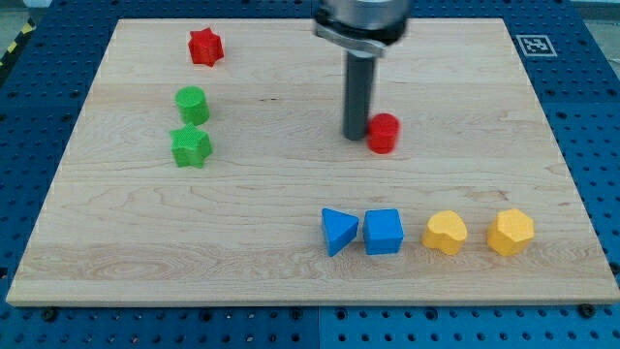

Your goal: Move the red star to the top right of the blue triangle

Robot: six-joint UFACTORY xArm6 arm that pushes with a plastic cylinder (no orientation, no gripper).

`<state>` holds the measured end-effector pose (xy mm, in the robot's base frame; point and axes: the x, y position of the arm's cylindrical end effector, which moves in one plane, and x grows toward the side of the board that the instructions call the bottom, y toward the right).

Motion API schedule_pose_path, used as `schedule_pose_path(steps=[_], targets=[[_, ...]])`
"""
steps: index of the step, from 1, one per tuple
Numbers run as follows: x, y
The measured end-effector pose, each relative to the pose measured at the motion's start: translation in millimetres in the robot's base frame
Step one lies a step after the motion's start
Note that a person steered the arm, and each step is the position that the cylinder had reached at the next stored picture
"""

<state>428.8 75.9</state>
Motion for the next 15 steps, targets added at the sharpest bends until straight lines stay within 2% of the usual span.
schedule_pose_path(steps=[1,2,4,5,7,8,9,10,11,12,13,14,15], targets=[[17.1,46.2],[-0.8,25.0],[-80.3,-85.1],[-105.9,-153.1],[-126.5,-332.9],[-180.7,-358.7],[-196.9,-340.9],[-196.0,-299.3],[-184.8,-240.3],[-152.0,-208.4],[-127.0,-183.8],[-124.7,-168.1],[-125.3,-178.4]])
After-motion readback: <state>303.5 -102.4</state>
